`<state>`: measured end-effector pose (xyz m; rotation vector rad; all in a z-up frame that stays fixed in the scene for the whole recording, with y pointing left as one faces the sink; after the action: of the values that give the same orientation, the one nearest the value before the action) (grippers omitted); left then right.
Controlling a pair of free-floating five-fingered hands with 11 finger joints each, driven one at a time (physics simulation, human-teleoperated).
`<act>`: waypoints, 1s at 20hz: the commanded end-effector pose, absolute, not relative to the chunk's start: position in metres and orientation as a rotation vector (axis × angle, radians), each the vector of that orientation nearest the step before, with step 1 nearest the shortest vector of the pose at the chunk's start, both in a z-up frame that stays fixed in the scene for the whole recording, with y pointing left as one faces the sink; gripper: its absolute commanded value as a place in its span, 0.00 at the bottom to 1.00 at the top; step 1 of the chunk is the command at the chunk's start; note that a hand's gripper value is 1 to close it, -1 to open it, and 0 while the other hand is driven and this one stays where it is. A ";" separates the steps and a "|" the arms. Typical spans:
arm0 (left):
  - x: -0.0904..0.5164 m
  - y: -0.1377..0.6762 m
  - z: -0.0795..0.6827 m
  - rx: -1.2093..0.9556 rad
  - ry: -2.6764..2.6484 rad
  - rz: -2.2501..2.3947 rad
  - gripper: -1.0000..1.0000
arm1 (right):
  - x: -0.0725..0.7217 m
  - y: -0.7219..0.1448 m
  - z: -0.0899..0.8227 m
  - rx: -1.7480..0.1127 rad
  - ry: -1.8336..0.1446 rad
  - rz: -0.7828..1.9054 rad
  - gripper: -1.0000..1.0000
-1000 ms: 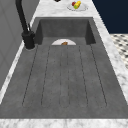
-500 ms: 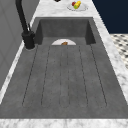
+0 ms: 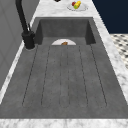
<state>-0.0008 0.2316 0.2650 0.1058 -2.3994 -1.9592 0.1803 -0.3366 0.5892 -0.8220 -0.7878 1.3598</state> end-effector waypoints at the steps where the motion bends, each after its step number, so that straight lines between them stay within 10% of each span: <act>1: -0.001 0.232 0.265 0.106 -2.399 -1.959 0.50 | 0.205 -0.341 0.558 -0.840 -0.798 1.374 1.00; 20: -0.001 0.232 0.265 0.106 -2.399 -1.959 0.50 | 0.256 -0.412 0.413 -0.896 -0.875 1.299 1.00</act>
<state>-0.0008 0.2316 0.2650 0.1058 -2.3994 -1.9592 0.2563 -0.3881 0.4303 -0.8618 -0.8392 1.3281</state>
